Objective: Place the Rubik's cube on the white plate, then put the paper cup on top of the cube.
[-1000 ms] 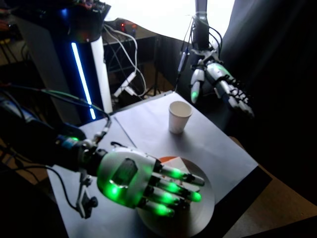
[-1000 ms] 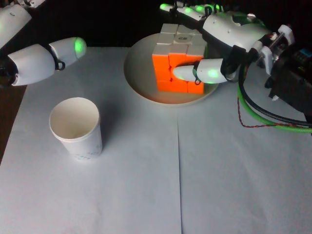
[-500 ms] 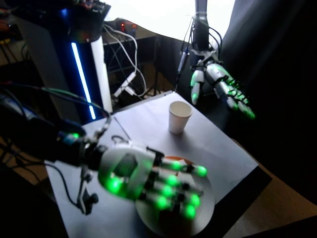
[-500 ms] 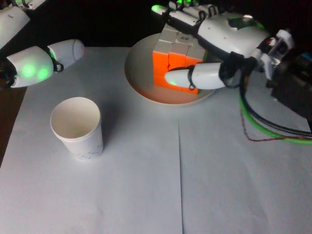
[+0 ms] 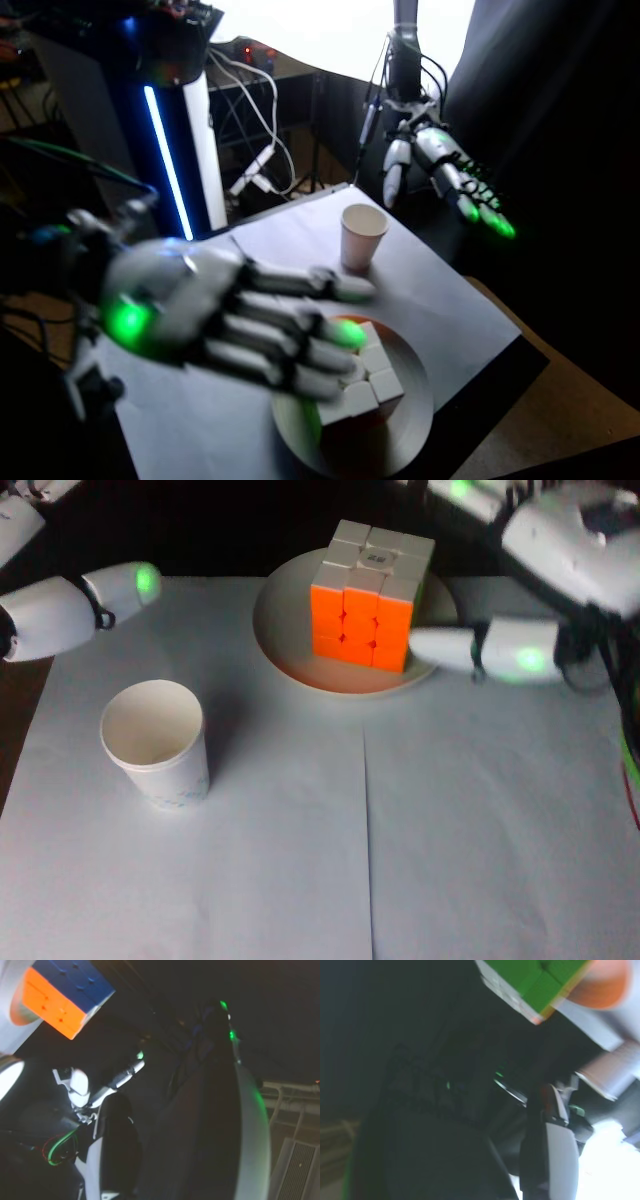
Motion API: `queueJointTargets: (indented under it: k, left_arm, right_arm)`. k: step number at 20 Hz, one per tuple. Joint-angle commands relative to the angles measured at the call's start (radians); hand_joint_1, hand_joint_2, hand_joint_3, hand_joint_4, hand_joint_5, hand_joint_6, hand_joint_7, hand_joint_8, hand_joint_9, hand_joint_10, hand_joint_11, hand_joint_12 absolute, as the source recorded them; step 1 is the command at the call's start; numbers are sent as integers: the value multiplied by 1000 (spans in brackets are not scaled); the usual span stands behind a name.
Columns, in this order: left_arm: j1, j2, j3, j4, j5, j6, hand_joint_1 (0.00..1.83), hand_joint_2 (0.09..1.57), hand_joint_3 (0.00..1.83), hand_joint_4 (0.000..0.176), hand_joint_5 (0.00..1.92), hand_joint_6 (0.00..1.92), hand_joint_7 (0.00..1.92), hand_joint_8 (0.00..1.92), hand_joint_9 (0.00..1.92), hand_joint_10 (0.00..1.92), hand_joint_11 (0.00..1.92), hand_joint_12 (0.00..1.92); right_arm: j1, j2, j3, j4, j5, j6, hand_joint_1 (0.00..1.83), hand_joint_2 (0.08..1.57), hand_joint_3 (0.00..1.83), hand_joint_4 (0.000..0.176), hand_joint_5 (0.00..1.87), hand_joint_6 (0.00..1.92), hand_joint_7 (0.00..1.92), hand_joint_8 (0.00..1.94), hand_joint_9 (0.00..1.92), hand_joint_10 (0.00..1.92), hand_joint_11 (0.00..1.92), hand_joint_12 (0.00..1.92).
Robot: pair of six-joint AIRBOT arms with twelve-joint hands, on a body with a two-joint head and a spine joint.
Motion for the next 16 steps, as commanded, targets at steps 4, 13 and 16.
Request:
queueJointTargets:
  k: [4,13,16]
  left_arm:
    - [11,30,-28,16,-163,0,360,1216,0,110,29,1,0,0,0,0,32,19]
    - [111,110,-139,103,-225,0,226,1092,1,81,13,0,0,0,20,5,0,358]
    - [174,123,-172,108,-245,-3,403,1072,0,143,0,0,0,0,1,0,0,142]
  right_arm:
    - [-108,75,-80,-3,246,4,755,1263,1,0,172,548,208,678,10,1200,0,1633]
    - [-258,128,-159,35,318,4,944,1275,0,0,150,1312,304,1373,208,1388,0,1655]
    - [-270,128,-161,50,319,4,917,1285,0,0,150,1241,236,1290,271,1372,0,1627]
